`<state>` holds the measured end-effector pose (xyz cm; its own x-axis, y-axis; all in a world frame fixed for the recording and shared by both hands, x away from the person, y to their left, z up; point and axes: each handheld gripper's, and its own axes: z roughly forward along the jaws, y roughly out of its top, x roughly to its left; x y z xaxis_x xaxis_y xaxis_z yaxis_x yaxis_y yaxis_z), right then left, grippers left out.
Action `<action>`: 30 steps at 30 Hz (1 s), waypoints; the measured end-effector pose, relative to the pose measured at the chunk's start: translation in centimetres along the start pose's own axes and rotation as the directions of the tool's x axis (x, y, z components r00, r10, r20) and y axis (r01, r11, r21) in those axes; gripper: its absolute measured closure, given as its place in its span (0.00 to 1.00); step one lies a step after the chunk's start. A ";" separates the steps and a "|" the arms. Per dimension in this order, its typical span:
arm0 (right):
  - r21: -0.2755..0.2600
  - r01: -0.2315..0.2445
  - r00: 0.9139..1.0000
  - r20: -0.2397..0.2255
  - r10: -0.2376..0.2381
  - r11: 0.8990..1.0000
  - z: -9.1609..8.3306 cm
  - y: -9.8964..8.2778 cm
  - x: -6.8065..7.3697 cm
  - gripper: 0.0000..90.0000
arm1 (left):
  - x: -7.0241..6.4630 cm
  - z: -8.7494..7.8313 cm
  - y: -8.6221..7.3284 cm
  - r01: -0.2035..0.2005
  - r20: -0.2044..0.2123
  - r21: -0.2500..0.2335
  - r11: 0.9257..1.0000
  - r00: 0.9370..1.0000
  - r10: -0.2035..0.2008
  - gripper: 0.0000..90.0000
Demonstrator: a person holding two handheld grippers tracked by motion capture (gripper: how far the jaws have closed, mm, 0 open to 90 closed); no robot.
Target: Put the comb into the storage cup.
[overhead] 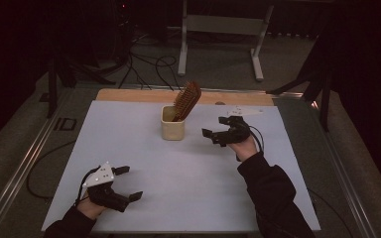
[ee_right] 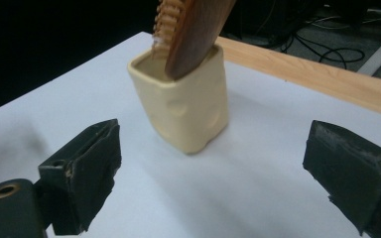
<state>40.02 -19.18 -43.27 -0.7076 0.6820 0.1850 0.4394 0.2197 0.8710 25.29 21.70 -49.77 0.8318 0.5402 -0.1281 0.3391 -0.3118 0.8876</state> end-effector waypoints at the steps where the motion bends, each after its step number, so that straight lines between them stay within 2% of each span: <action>1: 0.002 0.004 1.000 -0.004 -0.004 1.000 -0.2 -0.3 0.0 0.09 | 0.0 0.0 0.0 0.000 0.000 0.001 1.000 1.000 0.000 0.00; 7: 0.007 0.022 1.000 -0.017 -0.022 1.000 -1.3 -2.3 0.5 0.09 | 0.0 0.0 0.0 -0.004 0.000 0.000 1.000 1.000 0.004 0.00; 23: 0.014 0.024 0.998 -0.056 -0.023 1.000 -4.3 -8.0 0.8 0.09 | -0.1 0.0 0.0 -0.001 0.003 0.001 1.000 1.000 0.001 0.00; 27: 0.019 0.020 0.998 -0.052 -0.019 1.000 -5.0 -8.9 0.8 0.09 | 0.0 0.0 0.0 -0.004 0.001 0.001 1.000 1.000 0.004 0.00; 30: 0.026 0.014 0.999 -0.043 -0.013 1.000 -6.2 -10.2 0.8 0.09 | -0.1 0.0 0.0 -0.004 0.000 0.003 1.000 1.000 0.004 0.00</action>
<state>31.59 -25.21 -49.21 -0.7359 0.6489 0.1932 0.4437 0.2467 0.8615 25.21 21.66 -49.73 0.8330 0.5391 -0.1249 0.3373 -0.3157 0.8869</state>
